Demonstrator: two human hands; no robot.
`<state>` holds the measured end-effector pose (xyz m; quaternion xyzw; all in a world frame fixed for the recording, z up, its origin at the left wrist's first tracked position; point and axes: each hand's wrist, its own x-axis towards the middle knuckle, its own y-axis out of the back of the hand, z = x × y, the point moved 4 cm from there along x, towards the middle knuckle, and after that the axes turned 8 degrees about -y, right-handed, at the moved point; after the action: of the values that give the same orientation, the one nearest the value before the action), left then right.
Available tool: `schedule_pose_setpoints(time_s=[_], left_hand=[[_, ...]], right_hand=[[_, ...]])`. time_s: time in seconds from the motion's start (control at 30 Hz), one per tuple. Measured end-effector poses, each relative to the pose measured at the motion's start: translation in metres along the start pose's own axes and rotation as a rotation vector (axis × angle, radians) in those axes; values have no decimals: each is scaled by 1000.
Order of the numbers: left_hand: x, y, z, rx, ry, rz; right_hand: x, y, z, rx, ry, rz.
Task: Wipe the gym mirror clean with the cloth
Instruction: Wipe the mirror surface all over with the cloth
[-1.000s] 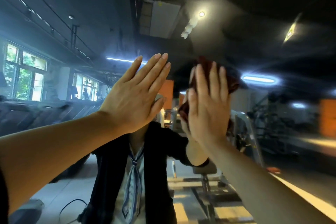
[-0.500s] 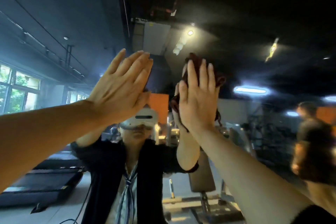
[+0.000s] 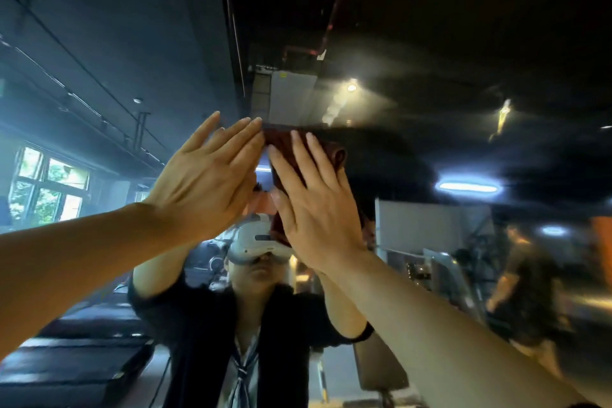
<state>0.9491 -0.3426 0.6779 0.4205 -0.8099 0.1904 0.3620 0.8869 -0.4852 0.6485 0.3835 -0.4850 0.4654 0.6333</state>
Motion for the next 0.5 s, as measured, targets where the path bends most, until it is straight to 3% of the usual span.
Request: schedule_pose_setpoints(time_s=[0.1, 0.2, 0.27, 0.33, 0.4, 0.5], left_hand=[[-5, 0, -12, 64, -63, -29], [1, 4, -24, 102, -52, -76], [11, 4, -29, 103, -19, -85], [20, 2, -27, 91, 4, -68], [25, -2, -21, 83, 11, -51], [26, -5, -18, 82, 0, -50]], right_hand=[[-9, 11, 47, -5, 47, -59], [14, 20, 91, -47, -252, 39], [34, 15, 77, -99, -375, 103], [42, 9, 42, -61, -303, 96], [28, 4, 15, -30, -81, 26], [-1, 9, 38, 15, 80, -34]])
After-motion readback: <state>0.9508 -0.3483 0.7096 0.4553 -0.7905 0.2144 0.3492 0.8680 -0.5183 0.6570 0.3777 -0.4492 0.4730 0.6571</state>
